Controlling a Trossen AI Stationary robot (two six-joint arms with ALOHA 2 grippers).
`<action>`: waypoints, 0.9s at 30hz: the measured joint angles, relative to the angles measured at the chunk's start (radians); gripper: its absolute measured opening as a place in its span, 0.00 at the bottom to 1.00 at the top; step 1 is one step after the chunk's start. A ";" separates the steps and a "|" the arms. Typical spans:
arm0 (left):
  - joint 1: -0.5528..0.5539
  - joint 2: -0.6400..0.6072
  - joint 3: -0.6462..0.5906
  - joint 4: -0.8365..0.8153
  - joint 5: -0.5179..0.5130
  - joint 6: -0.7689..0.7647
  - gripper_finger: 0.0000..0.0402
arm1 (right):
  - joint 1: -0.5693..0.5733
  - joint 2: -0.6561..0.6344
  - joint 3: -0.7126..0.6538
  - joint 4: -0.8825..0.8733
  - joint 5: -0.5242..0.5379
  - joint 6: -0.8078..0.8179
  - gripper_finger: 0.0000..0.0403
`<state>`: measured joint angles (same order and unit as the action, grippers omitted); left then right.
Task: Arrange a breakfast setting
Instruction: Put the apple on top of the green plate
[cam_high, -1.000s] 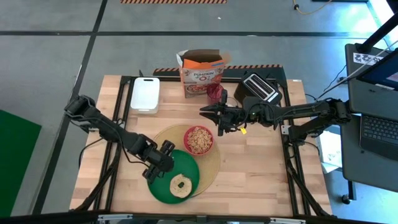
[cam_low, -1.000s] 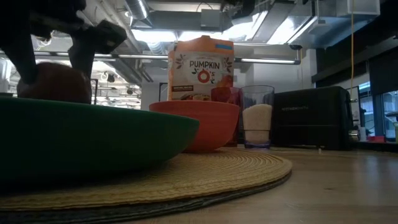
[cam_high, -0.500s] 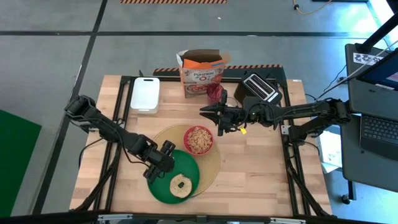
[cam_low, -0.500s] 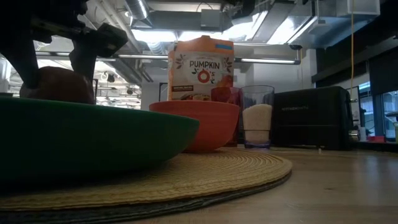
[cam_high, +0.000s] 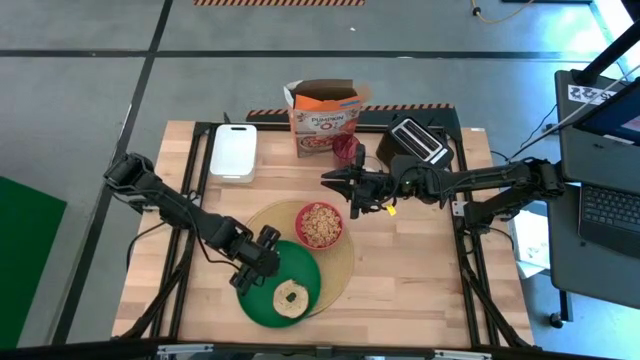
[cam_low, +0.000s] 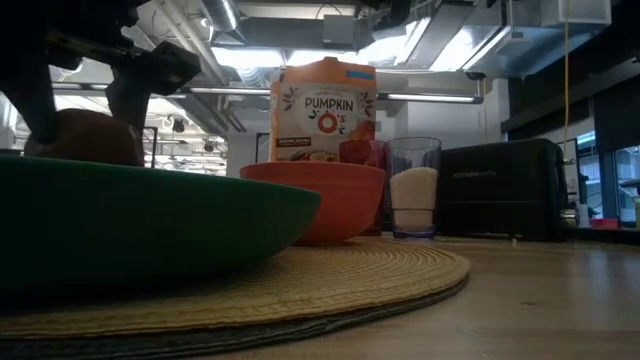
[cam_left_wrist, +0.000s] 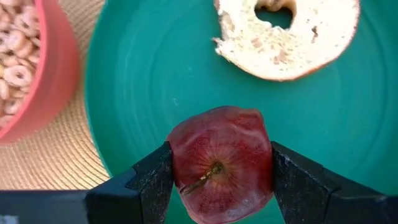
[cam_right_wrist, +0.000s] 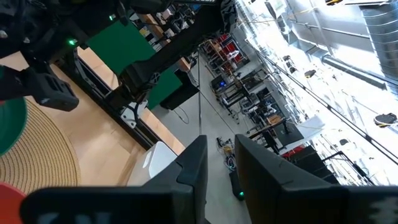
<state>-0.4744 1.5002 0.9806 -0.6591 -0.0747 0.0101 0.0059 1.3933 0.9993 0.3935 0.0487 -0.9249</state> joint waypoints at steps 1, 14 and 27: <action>0.000 0.000 0.000 -0.003 0.008 0.000 0.56 | 0.000 0.000 0.000 0.000 0.000 0.000 0.21; 0.000 0.000 0.000 -0.004 0.013 0.000 0.57 | 0.000 0.000 0.000 0.000 0.000 0.000 0.21; 0.000 0.000 0.000 -0.004 0.010 -0.008 0.70 | 0.000 0.000 0.000 0.000 0.000 0.000 0.21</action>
<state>-0.4747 1.4998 0.9806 -0.6636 -0.0645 0.0025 0.0059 1.3933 0.9993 0.3935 0.0489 -0.9250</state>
